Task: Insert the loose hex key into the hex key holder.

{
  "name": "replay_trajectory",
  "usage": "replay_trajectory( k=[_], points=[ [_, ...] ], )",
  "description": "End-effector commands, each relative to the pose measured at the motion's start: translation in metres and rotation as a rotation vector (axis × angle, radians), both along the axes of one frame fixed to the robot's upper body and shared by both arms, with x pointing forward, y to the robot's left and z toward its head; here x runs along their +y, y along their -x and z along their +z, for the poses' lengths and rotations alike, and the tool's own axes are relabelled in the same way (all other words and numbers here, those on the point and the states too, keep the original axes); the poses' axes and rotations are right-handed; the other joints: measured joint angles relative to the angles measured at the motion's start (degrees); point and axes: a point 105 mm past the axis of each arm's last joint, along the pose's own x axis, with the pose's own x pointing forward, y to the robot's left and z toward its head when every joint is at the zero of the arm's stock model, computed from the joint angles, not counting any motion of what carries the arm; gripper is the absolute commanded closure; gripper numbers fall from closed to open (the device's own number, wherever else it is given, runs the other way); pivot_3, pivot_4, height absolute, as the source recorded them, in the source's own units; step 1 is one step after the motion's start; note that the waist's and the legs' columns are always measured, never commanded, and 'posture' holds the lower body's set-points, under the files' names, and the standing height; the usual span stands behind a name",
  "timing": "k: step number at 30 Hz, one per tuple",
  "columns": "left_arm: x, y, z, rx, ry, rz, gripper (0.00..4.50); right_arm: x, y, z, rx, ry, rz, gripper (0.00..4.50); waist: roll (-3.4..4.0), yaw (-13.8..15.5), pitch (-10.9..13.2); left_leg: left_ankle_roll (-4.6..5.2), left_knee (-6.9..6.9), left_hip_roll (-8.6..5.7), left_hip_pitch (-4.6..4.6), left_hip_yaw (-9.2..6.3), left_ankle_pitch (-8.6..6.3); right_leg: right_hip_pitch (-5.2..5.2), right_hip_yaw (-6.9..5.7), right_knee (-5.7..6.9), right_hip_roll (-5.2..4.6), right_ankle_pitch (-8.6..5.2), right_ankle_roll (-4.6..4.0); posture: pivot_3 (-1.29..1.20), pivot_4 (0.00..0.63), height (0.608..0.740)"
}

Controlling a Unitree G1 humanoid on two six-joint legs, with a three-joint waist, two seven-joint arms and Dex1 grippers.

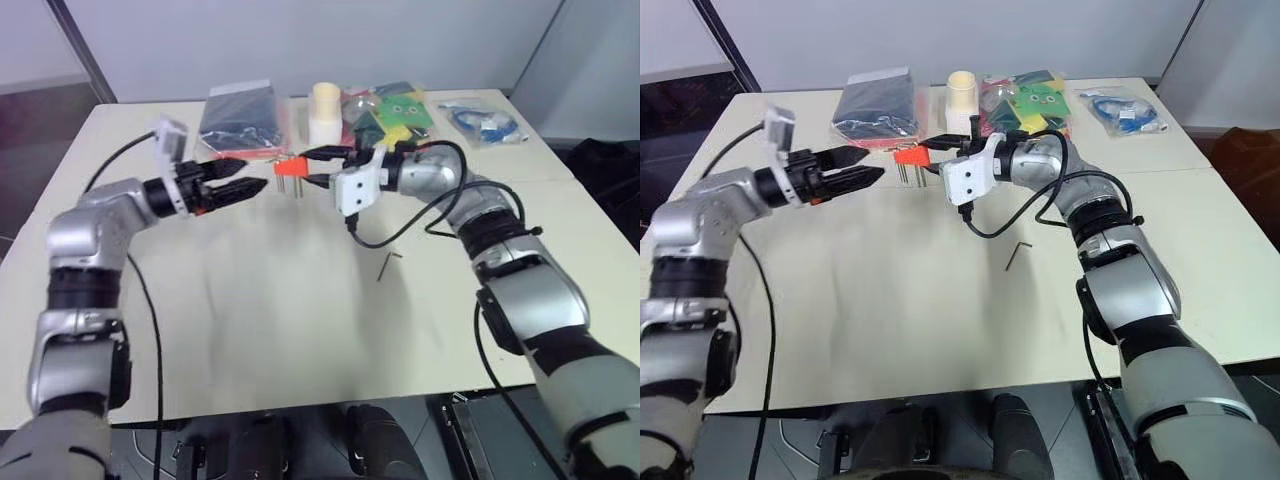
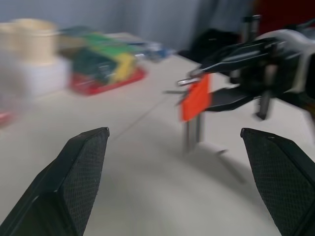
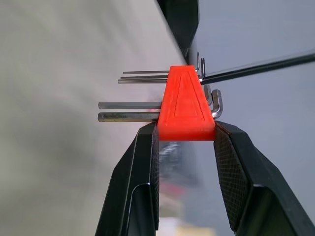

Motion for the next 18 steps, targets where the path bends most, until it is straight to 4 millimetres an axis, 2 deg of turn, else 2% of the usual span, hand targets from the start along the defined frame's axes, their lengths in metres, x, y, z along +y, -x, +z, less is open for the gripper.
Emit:
replay_trajectory(
  k=[1,5,18],
  points=[
    [-0.009,0.000,0.006,0.000,-0.003,-0.080,0.00,0.004,0.007,0.025,-0.147,-0.045,0.036,3.50,0.00,-0.1,0.0,0.00,0.00,0.02,0.00,0.02,0.00,-0.01,0.03,0.00,0.03,0.00,0.00,0.00,0.150,0.740],
    [-0.023,-0.007,0.010,-0.001,0.025,-0.125,0.00,0.004,0.011,0.027,-0.194,-0.055,0.050,3.50,-0.01,0.0,0.0,0.01,0.02,0.03,0.00,0.05,0.01,-0.05,0.04,0.06,0.07,0.00,0.00,0.00,0.150,0.740],
    [-0.029,-0.018,0.014,-0.034,0.069,-0.114,0.00,0.006,0.016,0.013,-0.161,-0.044,0.073,3.50,-0.02,0.0,0.0,0.04,0.07,0.03,-0.01,0.06,0.00,-0.01,0.05,0.07,0.08,0.00,0.01,0.00,0.150,0.740]
  ],
)
